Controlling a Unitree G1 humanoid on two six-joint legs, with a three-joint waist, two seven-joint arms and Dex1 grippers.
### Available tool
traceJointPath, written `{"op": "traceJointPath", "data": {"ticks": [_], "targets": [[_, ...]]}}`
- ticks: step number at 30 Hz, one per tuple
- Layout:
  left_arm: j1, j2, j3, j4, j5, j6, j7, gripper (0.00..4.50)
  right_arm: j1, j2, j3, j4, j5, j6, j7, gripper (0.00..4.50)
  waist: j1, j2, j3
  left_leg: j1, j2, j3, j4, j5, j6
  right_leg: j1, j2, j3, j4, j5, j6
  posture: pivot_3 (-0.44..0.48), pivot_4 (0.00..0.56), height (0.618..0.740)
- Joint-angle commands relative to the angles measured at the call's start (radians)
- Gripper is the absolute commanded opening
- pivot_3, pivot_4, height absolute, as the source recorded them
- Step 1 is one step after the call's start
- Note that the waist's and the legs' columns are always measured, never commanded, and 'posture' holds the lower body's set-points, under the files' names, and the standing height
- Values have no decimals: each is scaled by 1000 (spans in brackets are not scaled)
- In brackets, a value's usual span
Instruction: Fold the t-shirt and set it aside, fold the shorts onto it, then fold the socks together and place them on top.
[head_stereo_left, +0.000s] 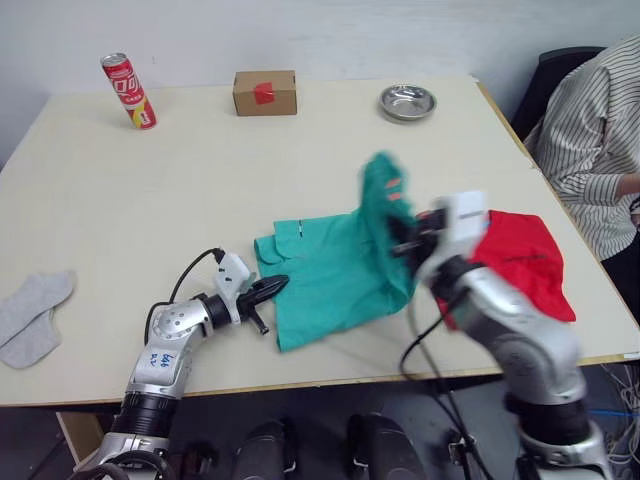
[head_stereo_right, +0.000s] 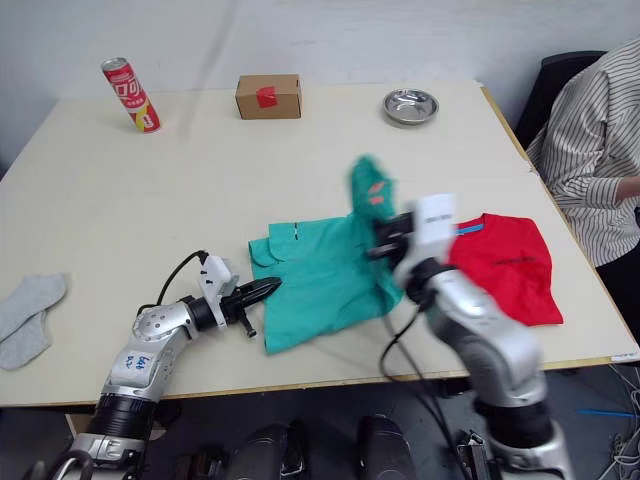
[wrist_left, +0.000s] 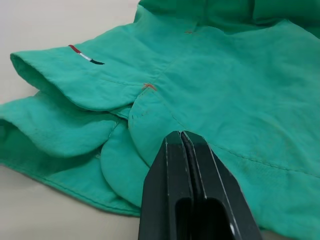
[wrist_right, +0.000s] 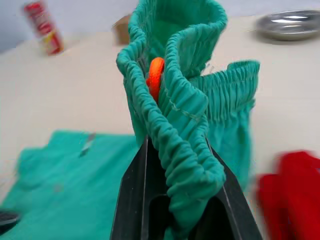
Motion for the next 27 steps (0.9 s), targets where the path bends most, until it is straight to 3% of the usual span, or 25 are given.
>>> {"op": "traceJointPath", "data": {"ticks": [1,4,9,15,22,26,27], "targets": [[21,6,5,-38,-11,25,6,0,-14,53,144,19,-135,1,10,10,7,0,0,-1,0,0,0,0,0,0,0,0,0,0,0,0,150,740],[29,18,2,-57,-14,43,-2,0,-20,123,207,74,-209,-10,13,10,5,0,0,-2,-3,1,1,-1,2,1,-2,0,-2,0,1,0,150,740],[35,37,16,-71,-19,57,-4,0,2,129,222,109,-267,6,95,10,4,0,0,-2,-3,1,3,-3,5,2,-3,0,-3,2,3,0,150,740],[56,24,68,-82,-49,67,42,0,34,197,137,76,-126,64,226,1924,-1,0,0,-1,-2,1,2,-3,3,1,-1,0,-2,1,2,0,150,740],[105,-32,199,-108,-130,106,164,0,-54,40,-23,82,194,296,540,4402,3,-1,0,-1,-2,0,4,-7,12,3,-3,0,-3,2,3,0,150,740],[64,-42,328,-132,-243,102,201,0,-107,-75,-132,99,349,341,722,4484,5,-3,2,-1,-2,-1,4,-8,12,3,-3,-1,-3,2,2,0,150,740],[39,-22,322,-161,-276,129,163,0,-127,-100,-160,145,326,304,757,4281,6,-3,2,-1,-2,-2,4,-8,12,3,-3,-2,-3,1,2,0,150,740]]}}
